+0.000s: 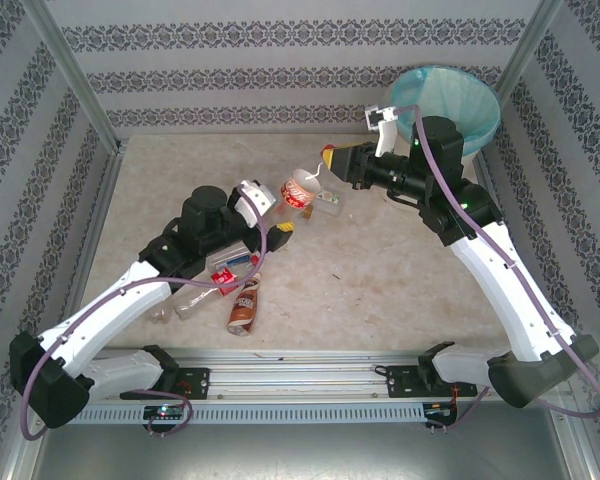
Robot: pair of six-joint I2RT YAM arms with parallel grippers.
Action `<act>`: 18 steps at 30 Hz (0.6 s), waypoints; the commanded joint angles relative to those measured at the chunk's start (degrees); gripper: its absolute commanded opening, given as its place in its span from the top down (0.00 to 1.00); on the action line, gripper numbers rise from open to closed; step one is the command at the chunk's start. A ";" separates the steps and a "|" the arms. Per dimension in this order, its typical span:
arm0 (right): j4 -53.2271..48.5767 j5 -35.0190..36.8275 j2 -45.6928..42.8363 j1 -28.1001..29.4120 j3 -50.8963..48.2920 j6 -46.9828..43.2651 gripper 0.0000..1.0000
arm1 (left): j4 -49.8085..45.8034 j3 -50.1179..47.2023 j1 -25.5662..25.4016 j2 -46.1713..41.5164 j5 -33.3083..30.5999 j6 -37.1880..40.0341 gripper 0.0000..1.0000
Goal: Put the plastic bottles in the bin
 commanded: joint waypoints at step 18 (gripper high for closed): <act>-7.15 44.78 5.52 -8.96 25.54 -33.82 1.00 | 9.87 -0.91 -0.37 -2.87 -0.65 -8.15 0.00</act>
